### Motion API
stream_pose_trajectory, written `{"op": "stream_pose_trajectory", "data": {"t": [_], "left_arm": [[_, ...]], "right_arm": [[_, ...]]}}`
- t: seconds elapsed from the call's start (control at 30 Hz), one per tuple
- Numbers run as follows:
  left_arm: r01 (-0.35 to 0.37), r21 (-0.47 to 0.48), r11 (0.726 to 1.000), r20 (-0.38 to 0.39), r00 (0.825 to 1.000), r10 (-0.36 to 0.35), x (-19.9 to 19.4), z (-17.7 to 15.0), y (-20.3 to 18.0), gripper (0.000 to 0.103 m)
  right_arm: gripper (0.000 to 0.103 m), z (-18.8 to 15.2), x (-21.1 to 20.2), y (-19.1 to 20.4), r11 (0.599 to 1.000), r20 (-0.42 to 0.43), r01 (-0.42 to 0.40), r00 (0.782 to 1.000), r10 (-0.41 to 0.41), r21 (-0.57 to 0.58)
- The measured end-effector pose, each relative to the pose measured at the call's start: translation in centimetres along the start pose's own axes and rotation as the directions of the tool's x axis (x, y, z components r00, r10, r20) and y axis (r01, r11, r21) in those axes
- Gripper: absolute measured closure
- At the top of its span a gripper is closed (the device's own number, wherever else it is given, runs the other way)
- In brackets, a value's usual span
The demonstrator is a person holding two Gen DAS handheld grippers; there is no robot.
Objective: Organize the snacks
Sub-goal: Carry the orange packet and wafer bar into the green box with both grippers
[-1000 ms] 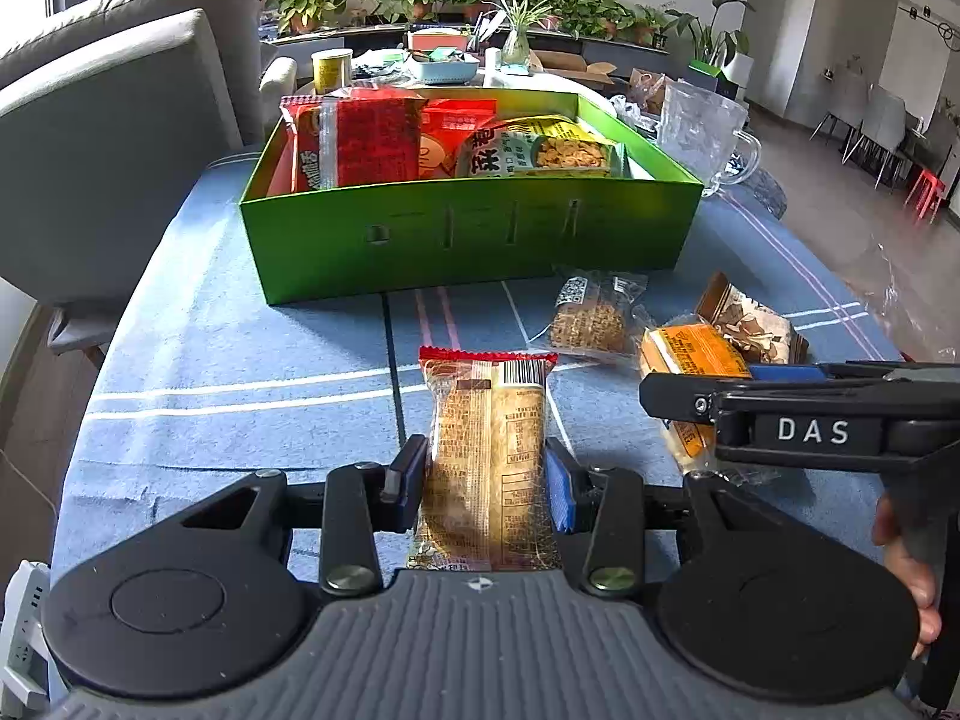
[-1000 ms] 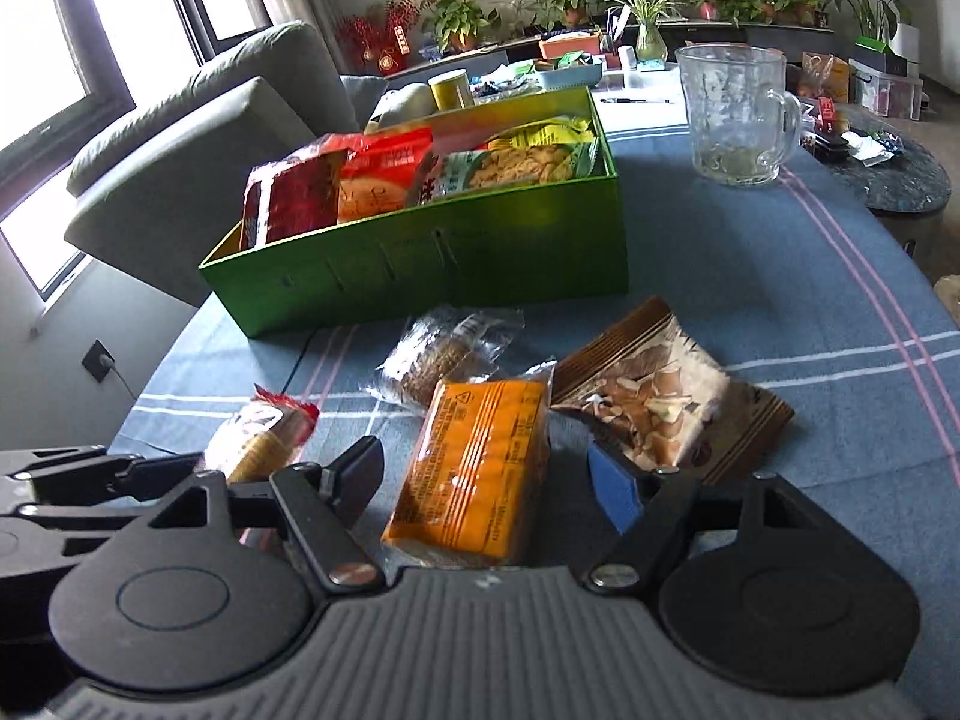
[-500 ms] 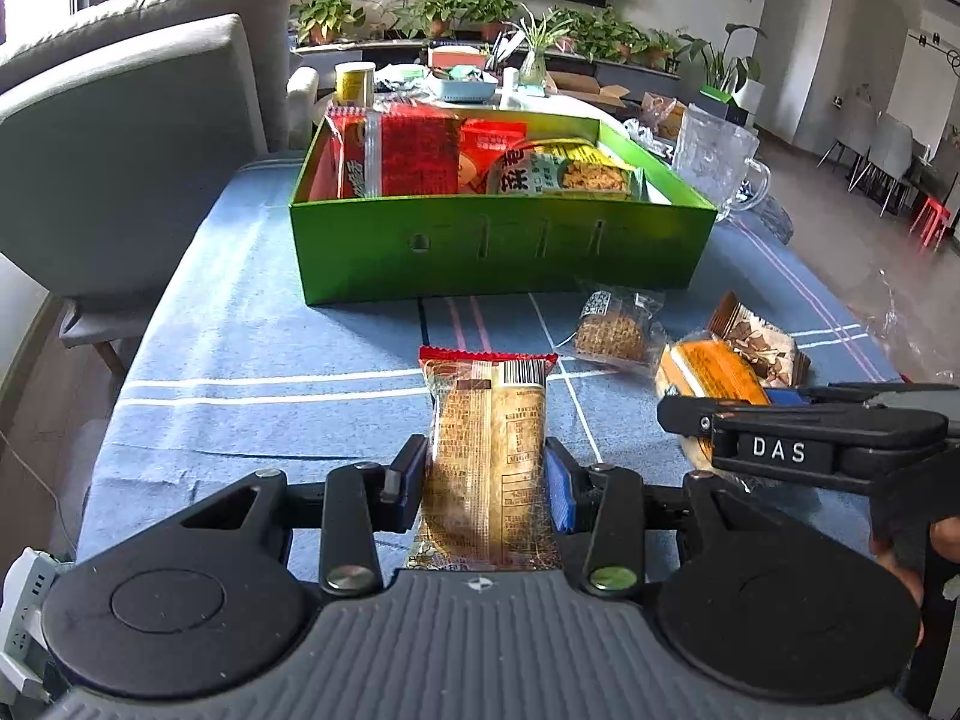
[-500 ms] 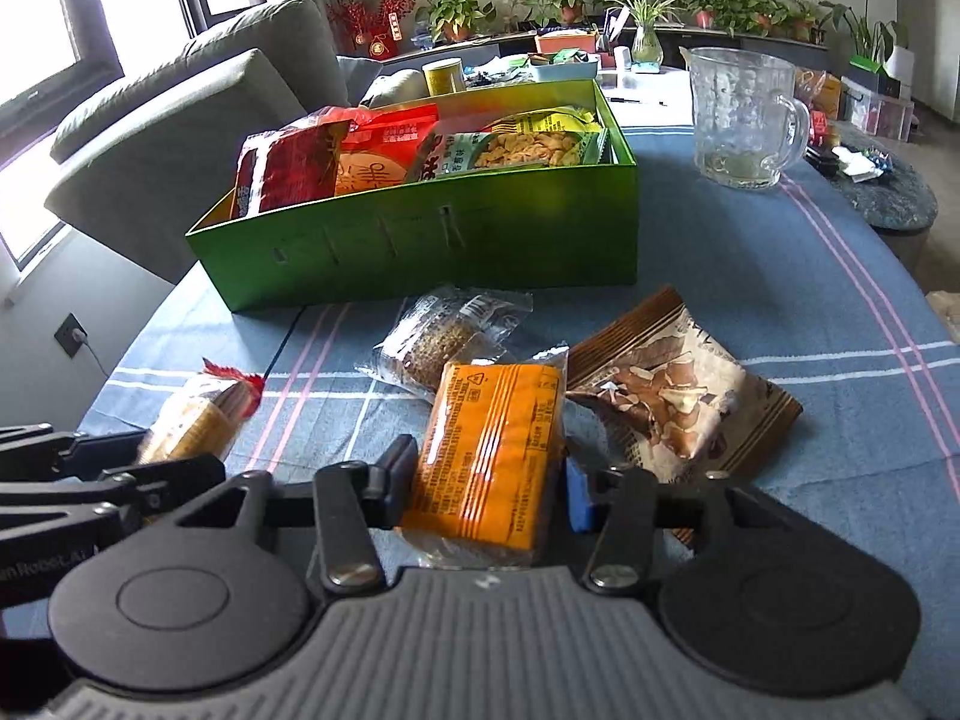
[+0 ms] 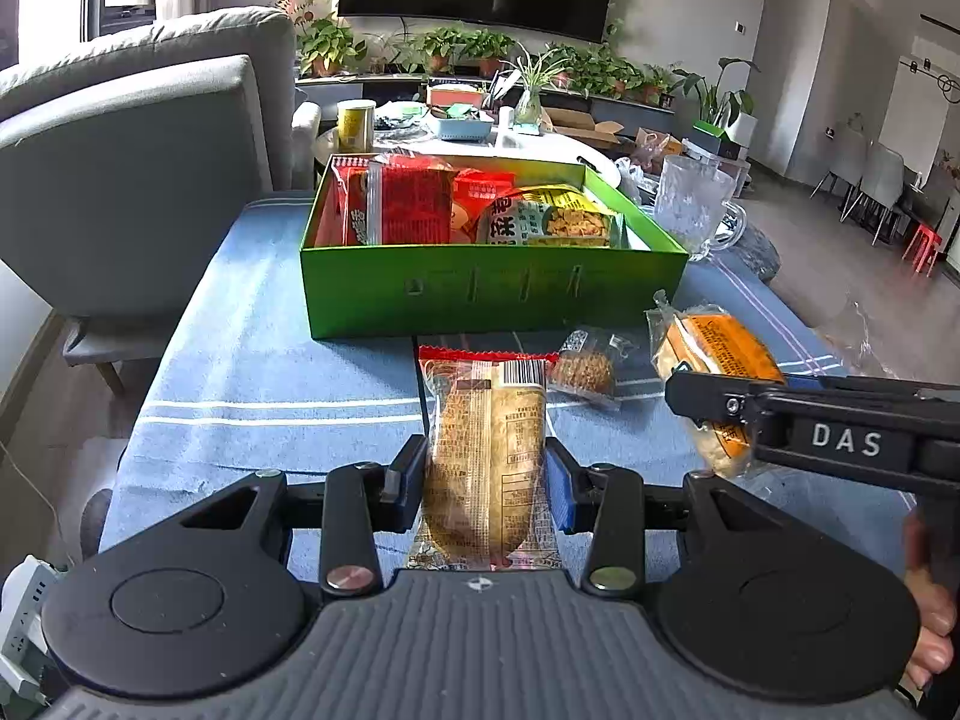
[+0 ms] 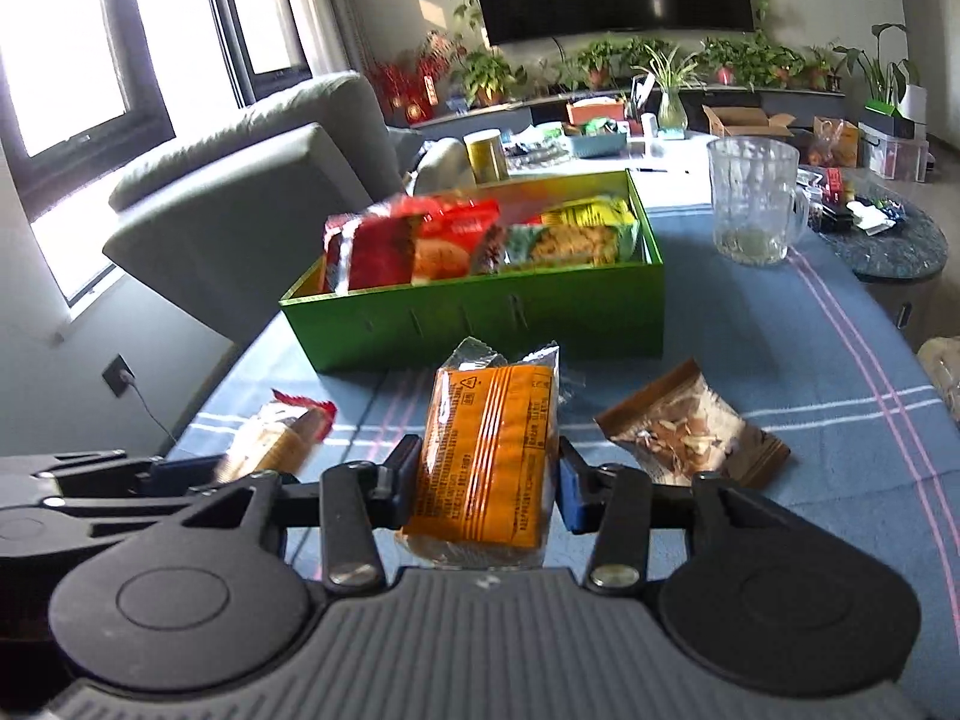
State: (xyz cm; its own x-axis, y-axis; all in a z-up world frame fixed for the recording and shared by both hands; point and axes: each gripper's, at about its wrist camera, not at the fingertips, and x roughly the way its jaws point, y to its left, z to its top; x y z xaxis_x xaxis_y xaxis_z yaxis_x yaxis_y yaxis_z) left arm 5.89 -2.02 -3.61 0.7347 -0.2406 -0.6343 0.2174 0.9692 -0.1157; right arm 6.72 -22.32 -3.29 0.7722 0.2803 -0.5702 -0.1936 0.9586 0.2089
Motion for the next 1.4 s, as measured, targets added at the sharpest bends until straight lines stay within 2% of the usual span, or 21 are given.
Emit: {"op": "stream_pose_trajectory", "data": {"t": [0.3,0.87,1.1,1.4], "left_arm": [[0.007,0.024,1.0,0.014,1.0,-0.008,0.5,1.1,-0.8,0.065],[0.011,0.081,0.997,0.06,0.998,-0.016,2.2,5.3,-2.6,0.065],[0.007,0.085,0.996,0.073,0.997,-0.014,3.5,7.4,-3.0,0.065],[0.0,0.054,0.999,0.118,0.993,-0.007,5.4,11.4,-2.4,0.065]], "right_arm": [[0.041,1.0,-0.2,-0.6,1.0,0.033,-0.023,0.999,0.022,0.021],[0.041,4.3,0.2,-2.7,0.998,0.107,-0.043,0.994,0.037,0.053],[0.041,5.5,1.2,-3.7,0.996,0.122,-0.049,0.992,0.04,0.069],[0.041,8.5,2.7,-4.9,0.996,0.17,-0.05,0.985,0.037,0.071]]}}
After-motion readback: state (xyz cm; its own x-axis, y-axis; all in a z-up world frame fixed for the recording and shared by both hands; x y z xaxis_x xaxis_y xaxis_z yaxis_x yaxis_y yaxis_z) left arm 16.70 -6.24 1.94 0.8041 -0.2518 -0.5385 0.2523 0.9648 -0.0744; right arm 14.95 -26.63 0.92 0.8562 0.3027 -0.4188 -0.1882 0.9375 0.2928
